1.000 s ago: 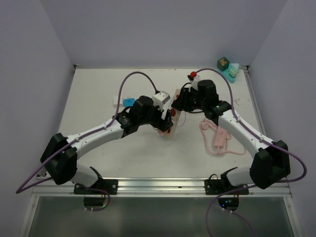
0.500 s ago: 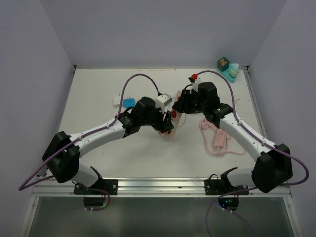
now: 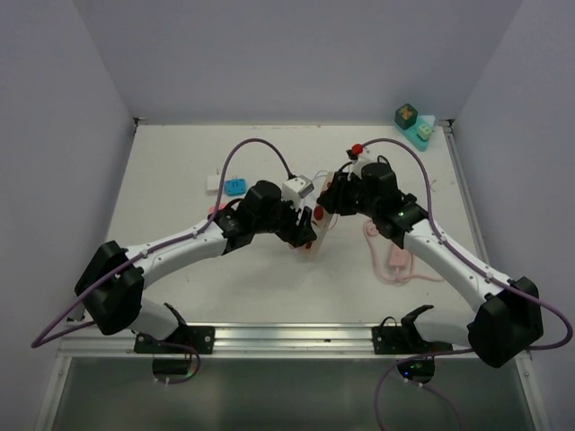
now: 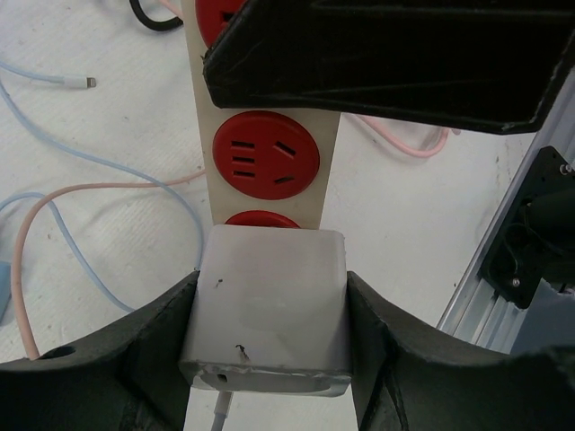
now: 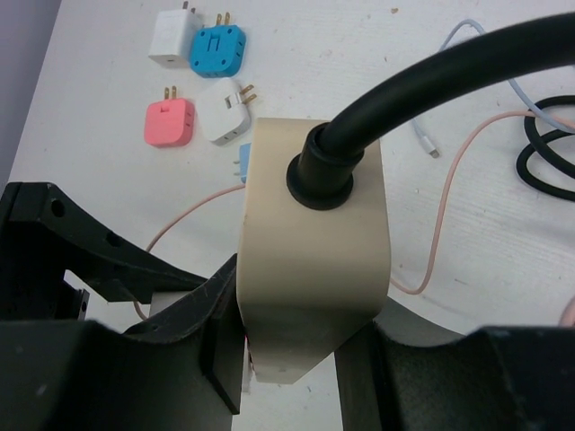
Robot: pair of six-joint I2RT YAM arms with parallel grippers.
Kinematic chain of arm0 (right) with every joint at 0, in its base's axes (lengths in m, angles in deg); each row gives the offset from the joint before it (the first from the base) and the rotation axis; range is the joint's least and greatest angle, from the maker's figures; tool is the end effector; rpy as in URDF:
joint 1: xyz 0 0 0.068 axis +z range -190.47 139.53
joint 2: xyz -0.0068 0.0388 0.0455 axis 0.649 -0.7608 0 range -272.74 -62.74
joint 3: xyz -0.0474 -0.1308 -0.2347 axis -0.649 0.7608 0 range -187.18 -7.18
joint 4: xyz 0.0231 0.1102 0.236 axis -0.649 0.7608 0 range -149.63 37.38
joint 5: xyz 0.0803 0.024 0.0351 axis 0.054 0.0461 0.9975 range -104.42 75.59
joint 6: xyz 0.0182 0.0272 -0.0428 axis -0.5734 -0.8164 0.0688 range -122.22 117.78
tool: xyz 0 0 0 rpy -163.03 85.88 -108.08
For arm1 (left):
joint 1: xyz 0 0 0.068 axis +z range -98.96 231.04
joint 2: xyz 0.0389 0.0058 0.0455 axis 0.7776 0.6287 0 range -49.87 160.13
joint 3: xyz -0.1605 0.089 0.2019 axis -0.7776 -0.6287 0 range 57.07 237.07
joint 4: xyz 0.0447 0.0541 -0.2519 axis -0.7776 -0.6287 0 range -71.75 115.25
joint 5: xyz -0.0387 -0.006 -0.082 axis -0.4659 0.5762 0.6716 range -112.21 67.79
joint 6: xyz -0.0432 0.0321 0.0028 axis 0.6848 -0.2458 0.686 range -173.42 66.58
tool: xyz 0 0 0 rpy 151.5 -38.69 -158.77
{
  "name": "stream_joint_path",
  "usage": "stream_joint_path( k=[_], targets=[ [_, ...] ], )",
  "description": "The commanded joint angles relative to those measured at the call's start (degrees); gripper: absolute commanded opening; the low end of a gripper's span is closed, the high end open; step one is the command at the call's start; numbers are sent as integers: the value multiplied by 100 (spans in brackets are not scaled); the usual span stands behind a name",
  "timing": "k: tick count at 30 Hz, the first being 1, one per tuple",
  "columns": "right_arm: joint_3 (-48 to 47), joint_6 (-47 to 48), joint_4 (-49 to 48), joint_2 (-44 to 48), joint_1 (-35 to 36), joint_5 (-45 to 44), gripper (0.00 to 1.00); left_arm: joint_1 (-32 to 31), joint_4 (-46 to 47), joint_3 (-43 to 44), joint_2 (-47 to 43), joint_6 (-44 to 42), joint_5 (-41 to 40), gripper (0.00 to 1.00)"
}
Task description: Pull the plug off the socket
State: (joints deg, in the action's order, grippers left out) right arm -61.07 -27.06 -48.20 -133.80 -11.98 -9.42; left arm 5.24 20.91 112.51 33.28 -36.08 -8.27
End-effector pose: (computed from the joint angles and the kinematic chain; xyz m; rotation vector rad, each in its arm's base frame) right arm 0.2465 0.1375 0.2958 -0.1230 2.1318 0.6518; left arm 0.2206 -0.2392 0.2573 0.6991 2.1387 -0.8846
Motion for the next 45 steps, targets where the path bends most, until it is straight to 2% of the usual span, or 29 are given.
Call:
stream_joint_path(
  k=[1,10,14,19,24,27,36,37,45],
  targets=[
    [239,1192,668,84,-572,-2205,0,405,-119,55,-871,-29,-181,0],
    [-78,1447,958,-135,-677,-2679,0,625,-919,625,-1301,-82,329,0],
    [-95,1394,985,-171,-933,-2372,0,634,-1147,617,-1635,-231,181,0],
    [-385,1281,1029,-267,-933,-2048,0,634,-1385,670,-1504,-275,-22,0],
    [-640,1061,976,-144,-924,-1397,0,677,-1087,600,-1460,-56,-382,0],
    [-763,876,1037,-39,-933,-993,0,940,-920,600,-1337,163,-549,0],
    [-869,148,1249,198,-933,88,0,1986,-384,468,-248,902,-761,11],
    [-843,59,1231,225,-933,142,0,2074,-323,424,5,1068,-734,15],
    [-324,-697,801,374,-933,757,0,2927,311,651,1369,1535,-93,19]
  ],
)
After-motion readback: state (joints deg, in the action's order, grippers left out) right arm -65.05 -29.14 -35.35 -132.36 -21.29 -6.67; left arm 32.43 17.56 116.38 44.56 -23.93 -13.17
